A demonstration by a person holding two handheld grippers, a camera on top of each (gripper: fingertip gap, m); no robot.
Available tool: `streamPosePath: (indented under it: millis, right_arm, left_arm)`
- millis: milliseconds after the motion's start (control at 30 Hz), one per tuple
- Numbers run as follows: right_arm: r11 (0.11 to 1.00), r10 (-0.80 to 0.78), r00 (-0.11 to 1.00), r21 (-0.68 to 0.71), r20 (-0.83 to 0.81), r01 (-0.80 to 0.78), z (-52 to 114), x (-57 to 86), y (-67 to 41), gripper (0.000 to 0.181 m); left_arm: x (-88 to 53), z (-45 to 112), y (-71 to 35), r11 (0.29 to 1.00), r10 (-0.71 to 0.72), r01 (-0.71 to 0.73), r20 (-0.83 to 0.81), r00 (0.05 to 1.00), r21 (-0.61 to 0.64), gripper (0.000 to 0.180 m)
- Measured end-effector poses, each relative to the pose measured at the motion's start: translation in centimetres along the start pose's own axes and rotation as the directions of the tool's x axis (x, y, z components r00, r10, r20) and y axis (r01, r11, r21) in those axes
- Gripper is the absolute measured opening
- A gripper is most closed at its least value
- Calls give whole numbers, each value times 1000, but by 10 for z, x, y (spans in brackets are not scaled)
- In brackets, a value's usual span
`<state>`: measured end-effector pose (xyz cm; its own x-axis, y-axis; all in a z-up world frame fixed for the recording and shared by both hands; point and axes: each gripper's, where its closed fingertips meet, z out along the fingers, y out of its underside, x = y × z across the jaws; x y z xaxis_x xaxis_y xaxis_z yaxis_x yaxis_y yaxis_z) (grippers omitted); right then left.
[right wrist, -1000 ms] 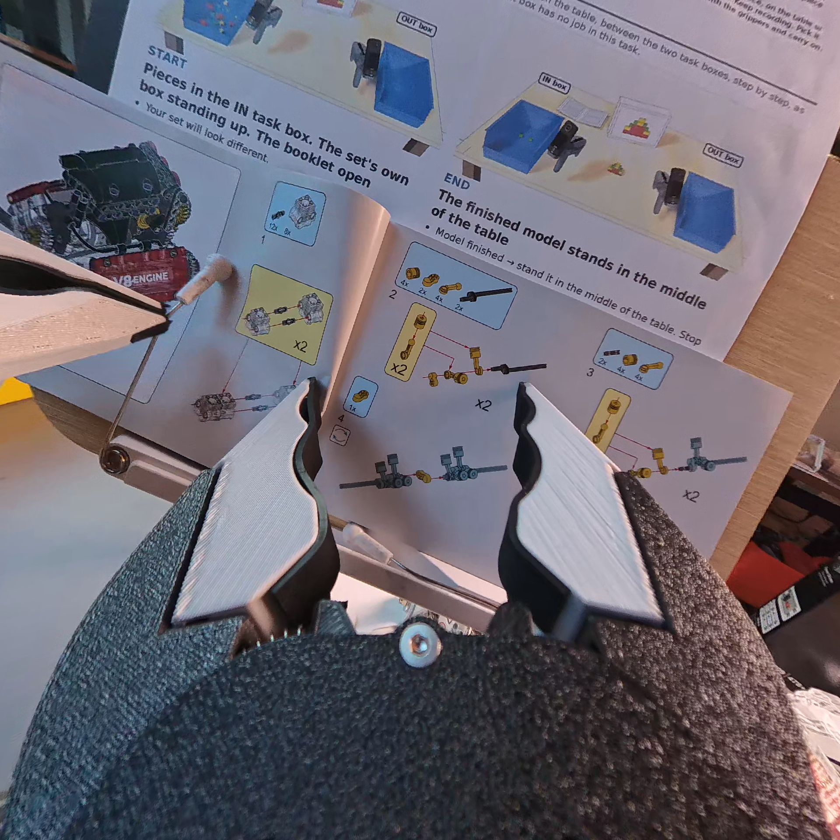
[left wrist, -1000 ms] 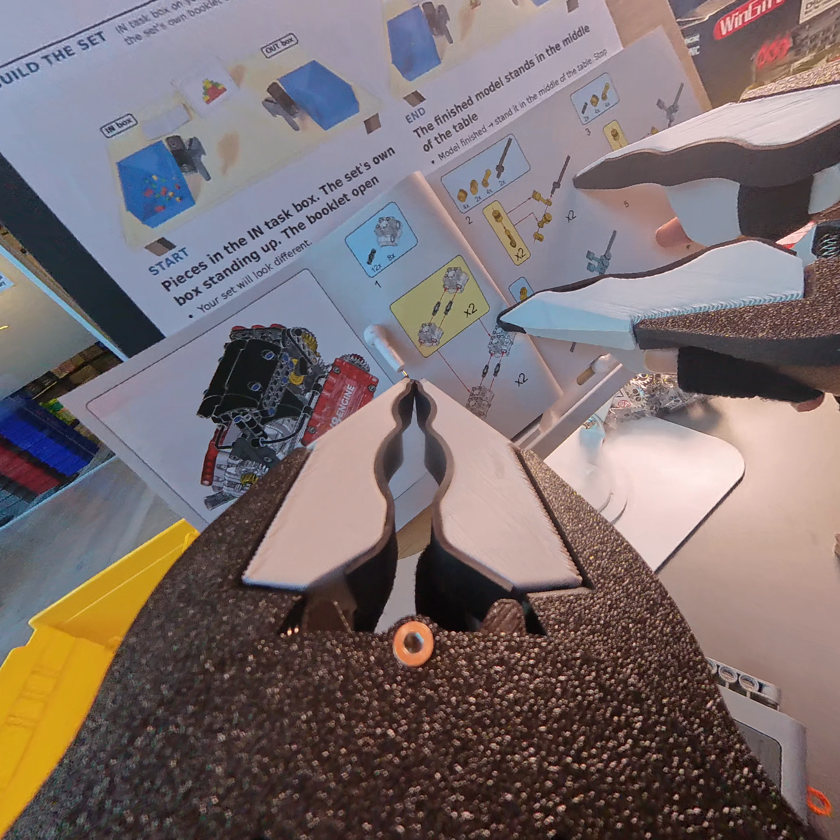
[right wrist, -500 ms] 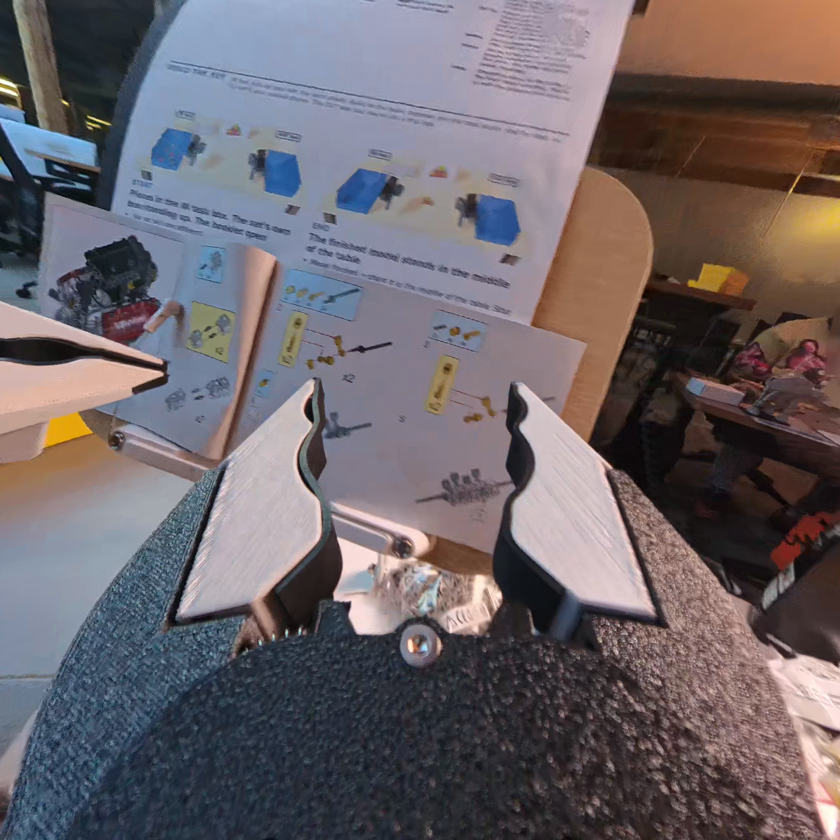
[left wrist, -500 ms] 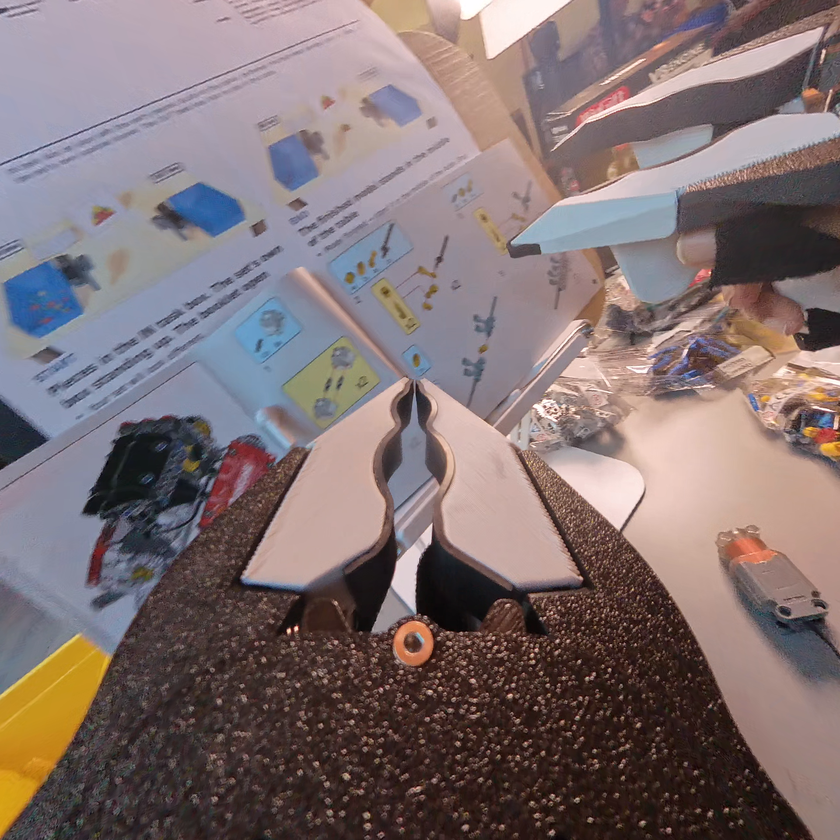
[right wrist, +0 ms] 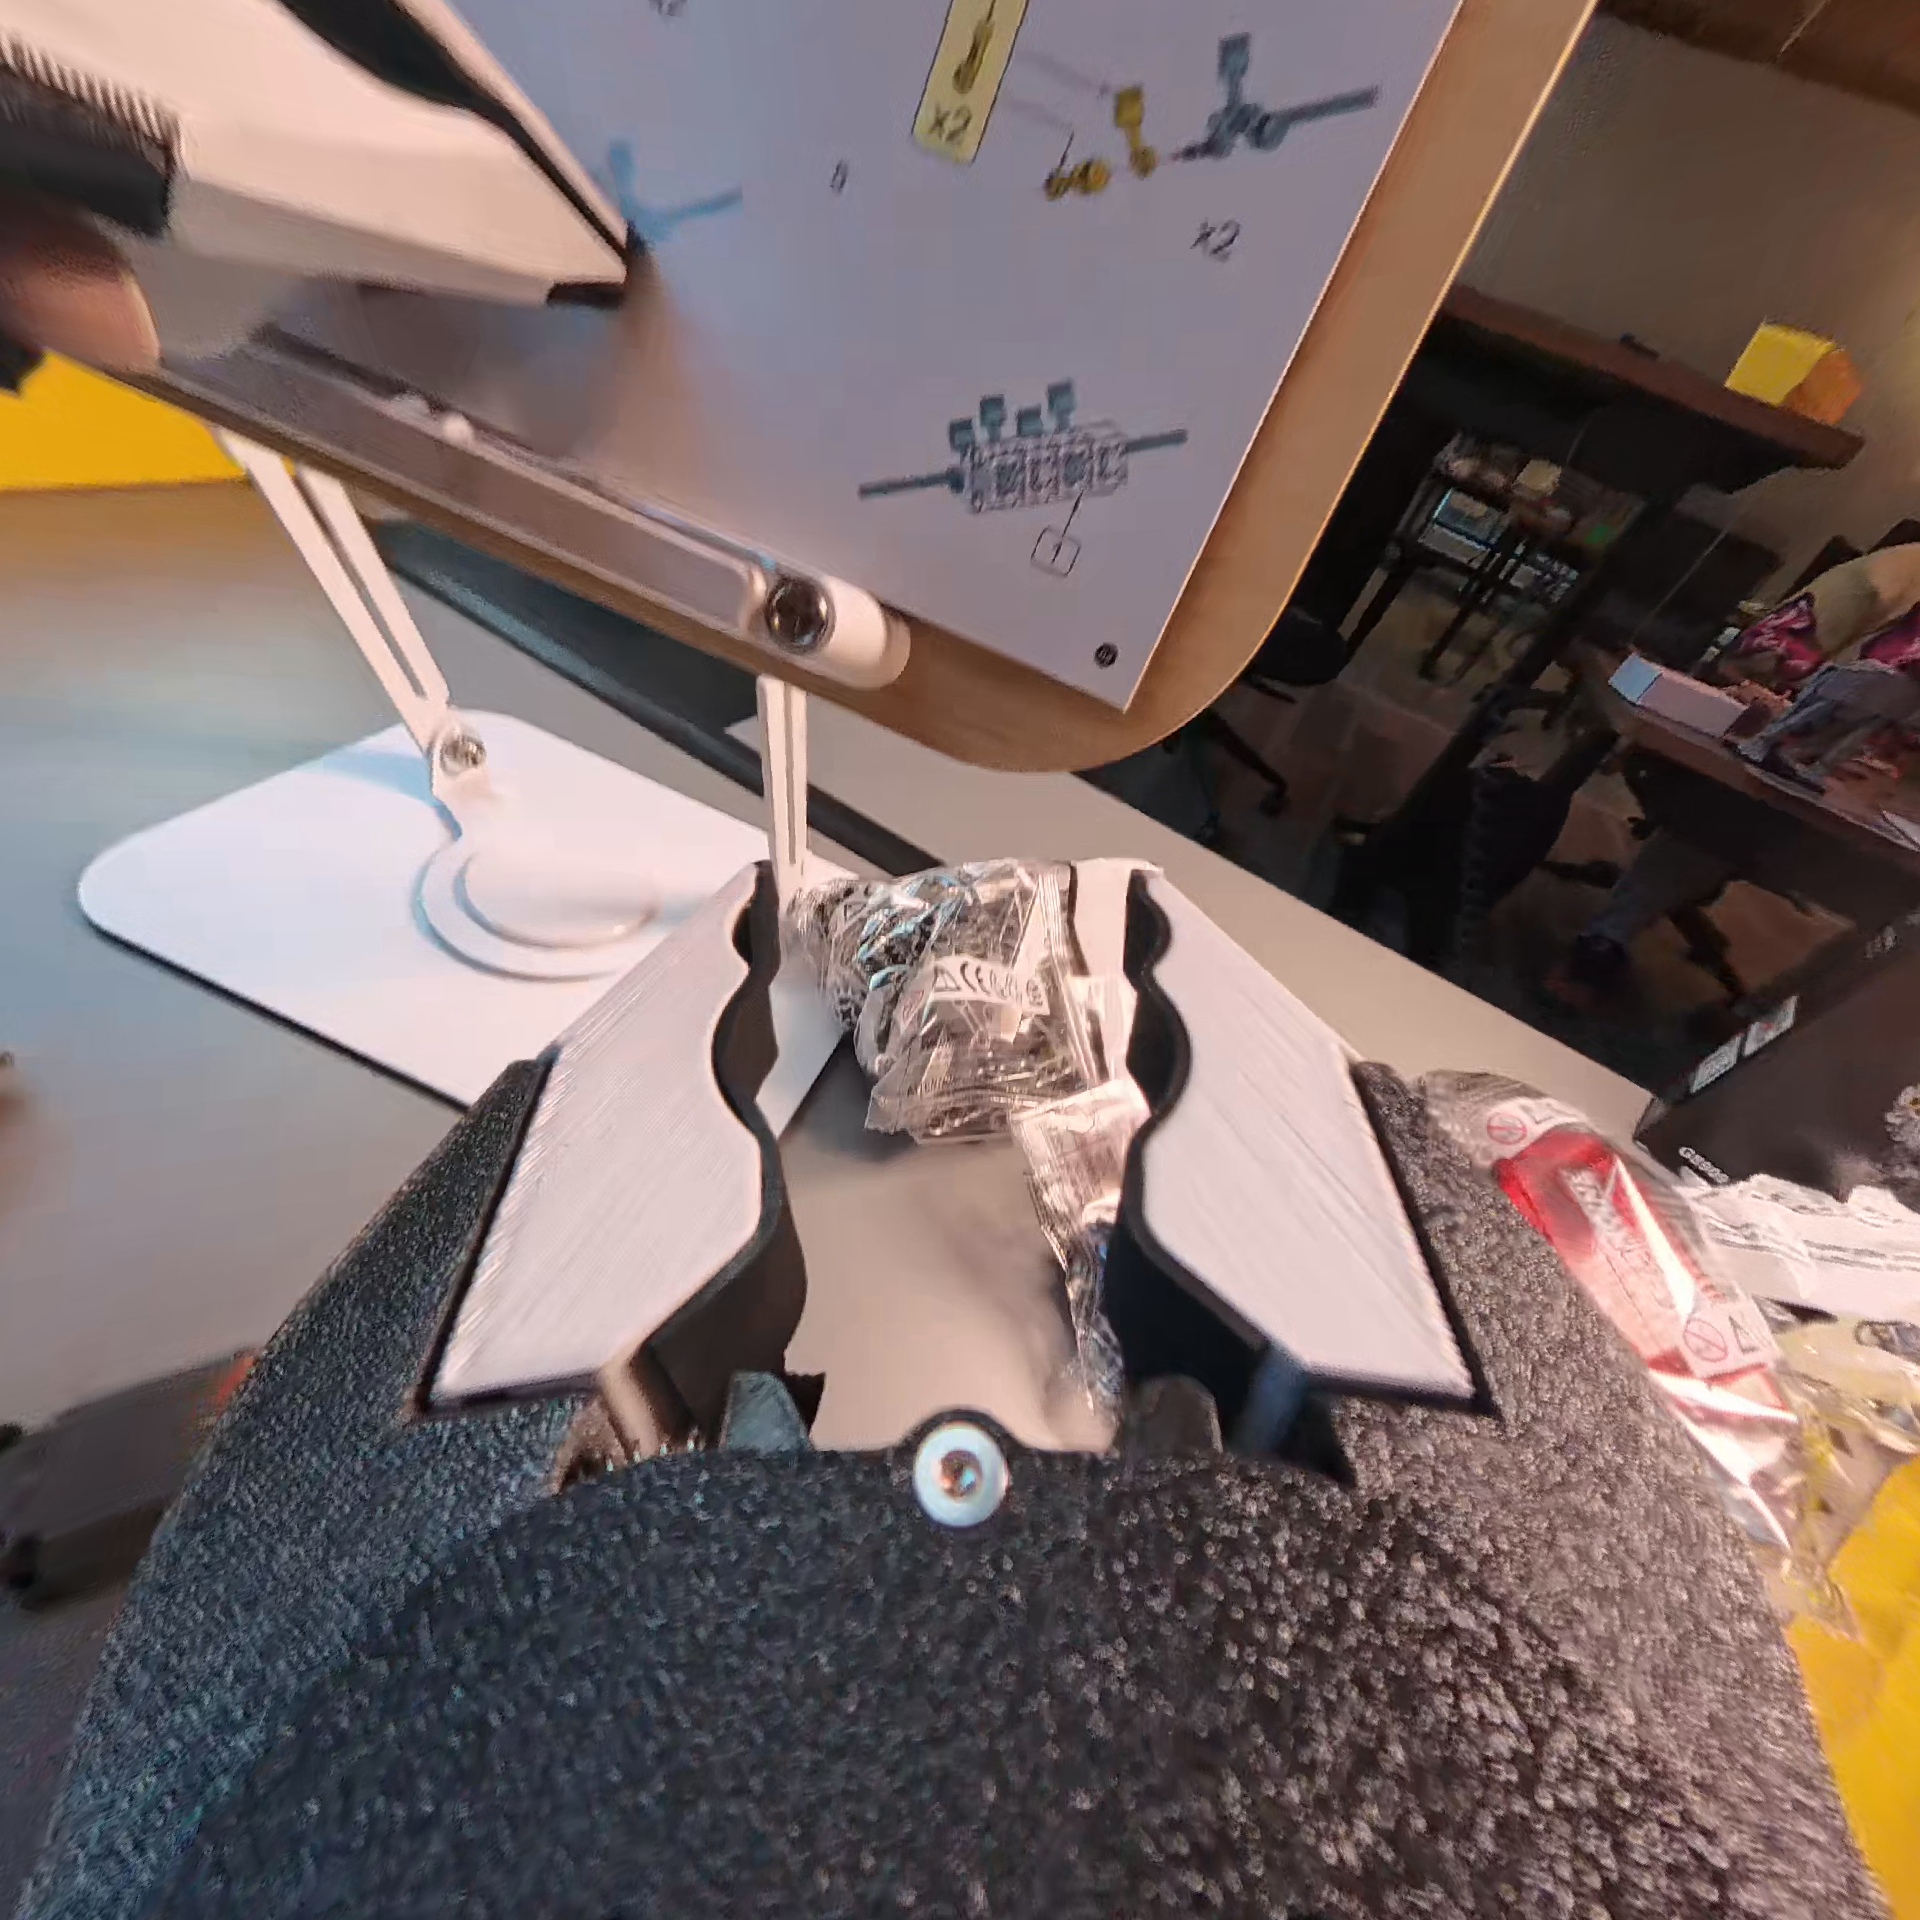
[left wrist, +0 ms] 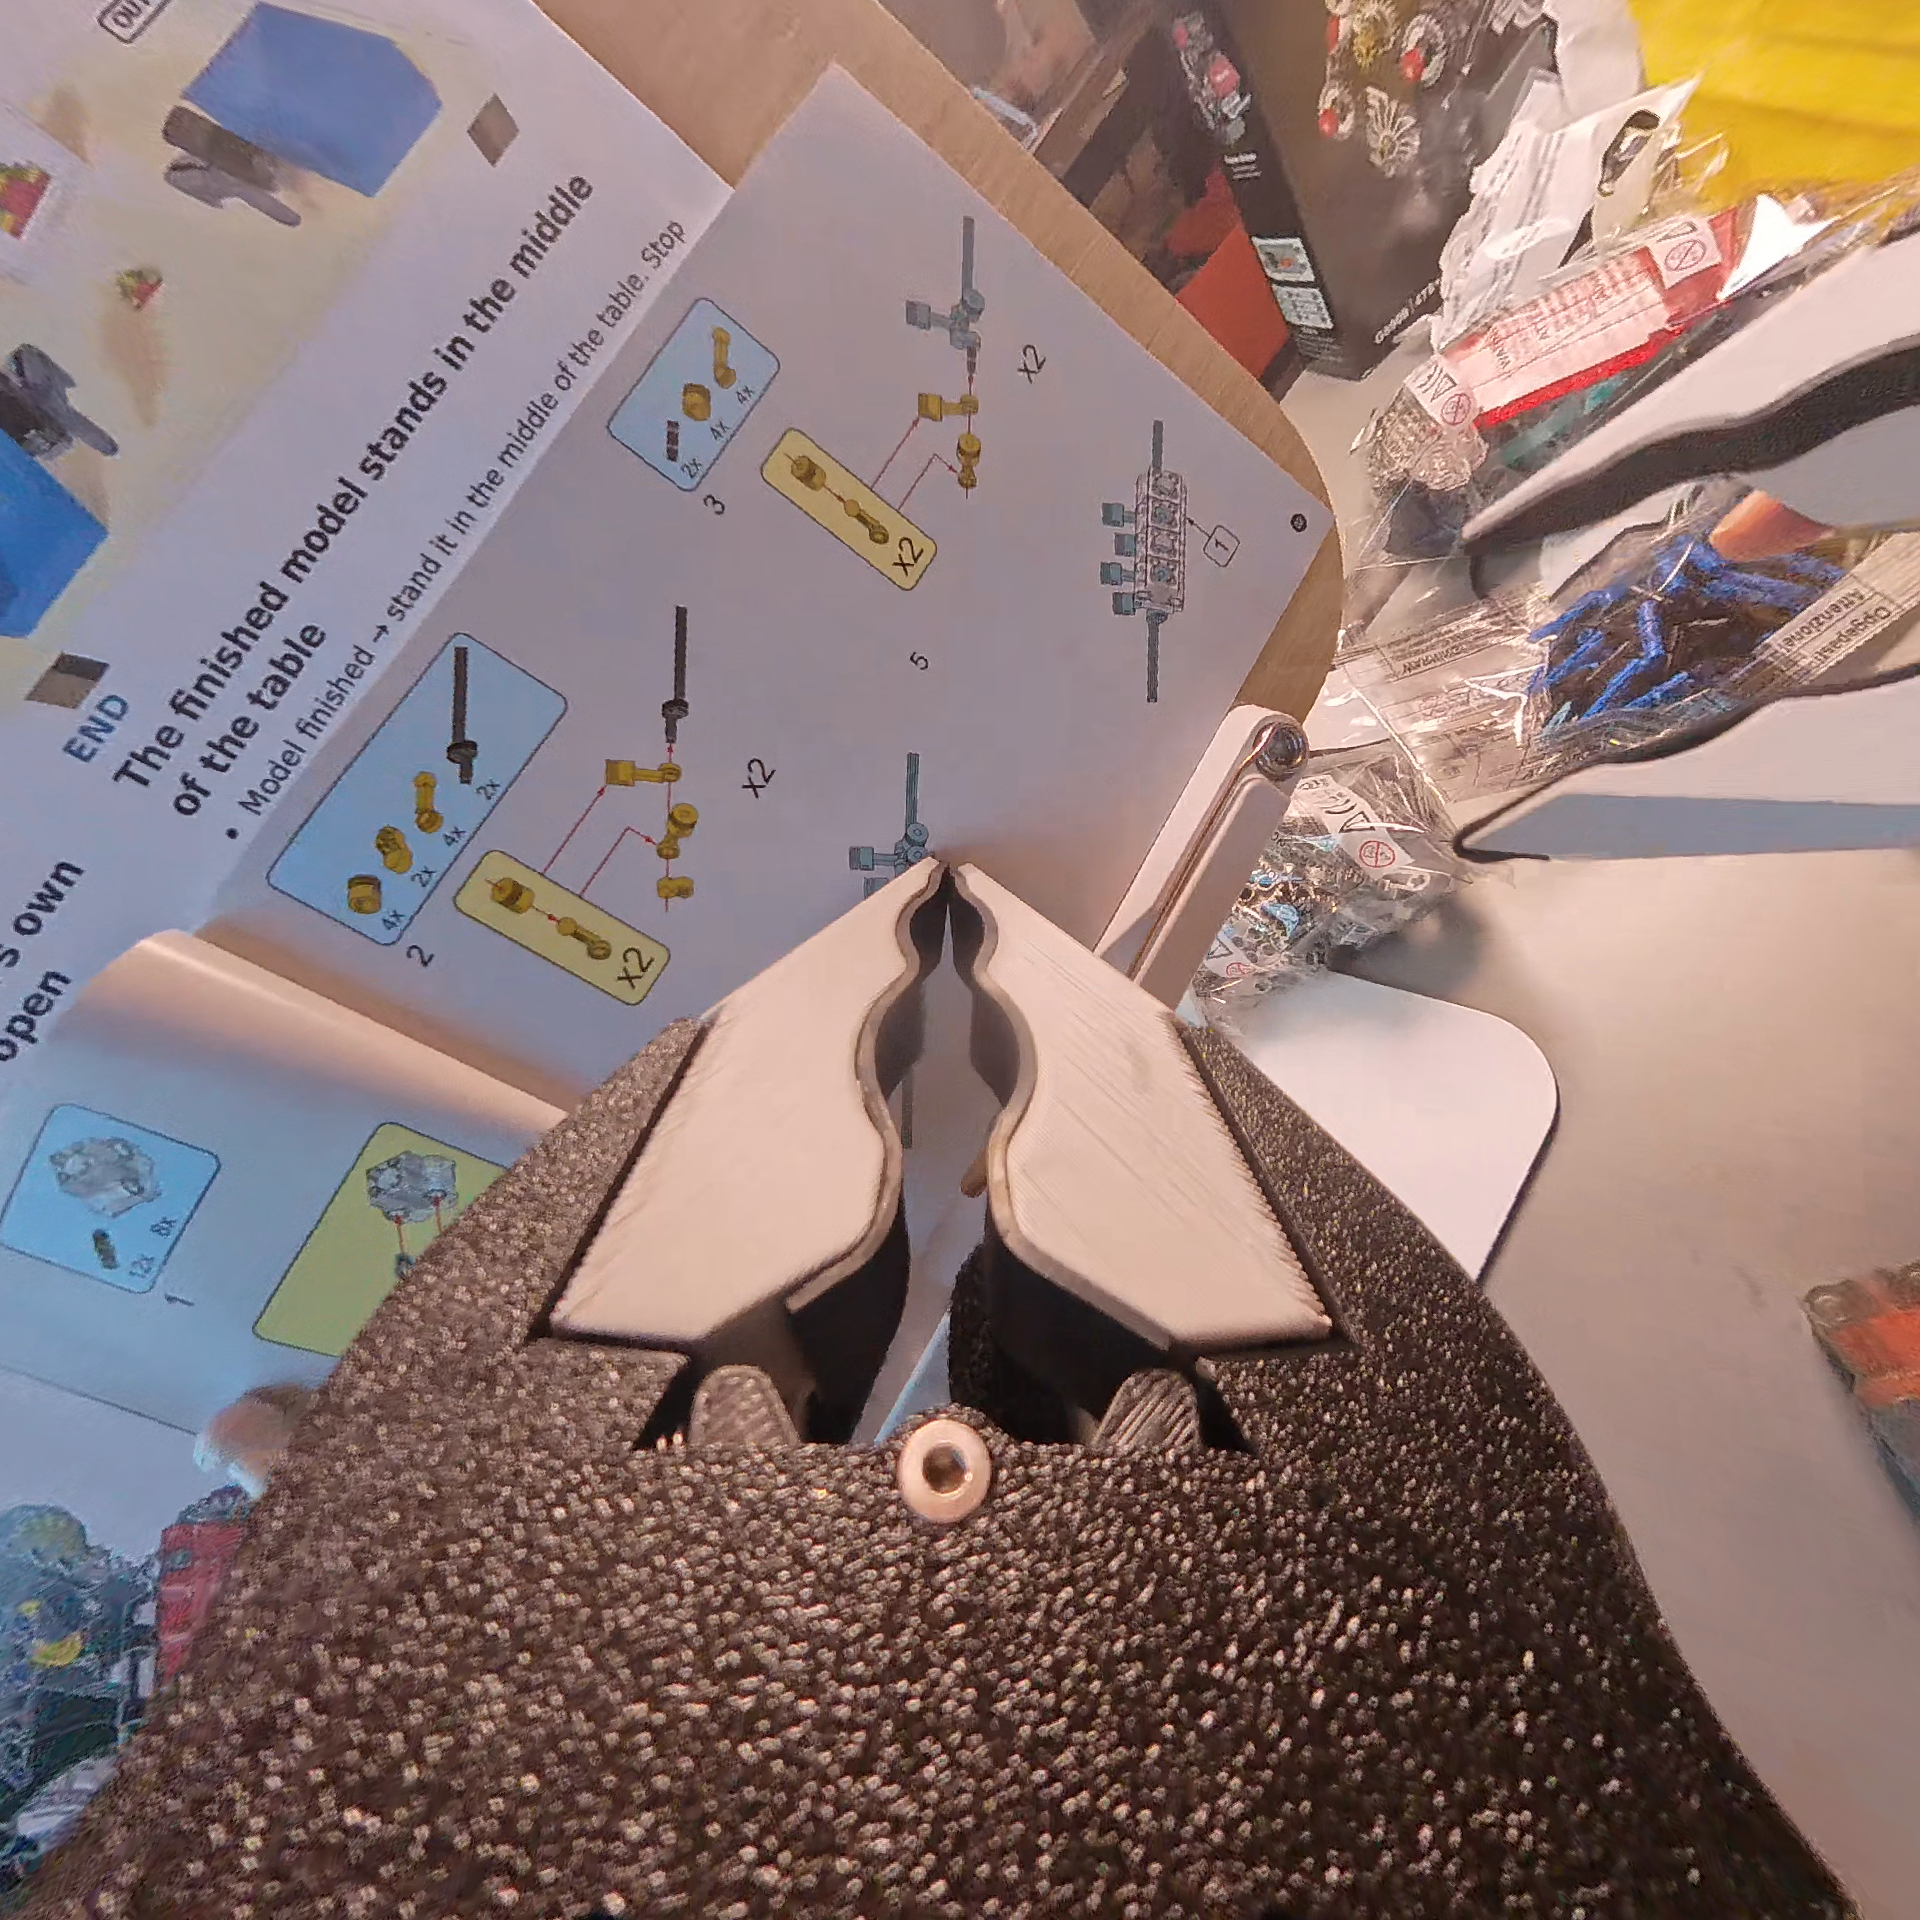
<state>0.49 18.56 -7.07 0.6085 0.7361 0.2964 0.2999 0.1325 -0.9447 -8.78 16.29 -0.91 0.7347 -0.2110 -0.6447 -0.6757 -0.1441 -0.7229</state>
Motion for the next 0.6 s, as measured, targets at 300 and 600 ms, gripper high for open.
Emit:
streamPosePath:
  millis: [300,600]
  right_arm:
    - [973,-155,987,179,28,148,-4,-29,-63,40]
    - [851,-509,761,104,401,515,19,-86,-68,34]
  left_arm:
    - [0,0,-1,996,-87,88,-83,993,10,0]
    - [-33,-34,-5,981,-184,192,-210,960,17,0]
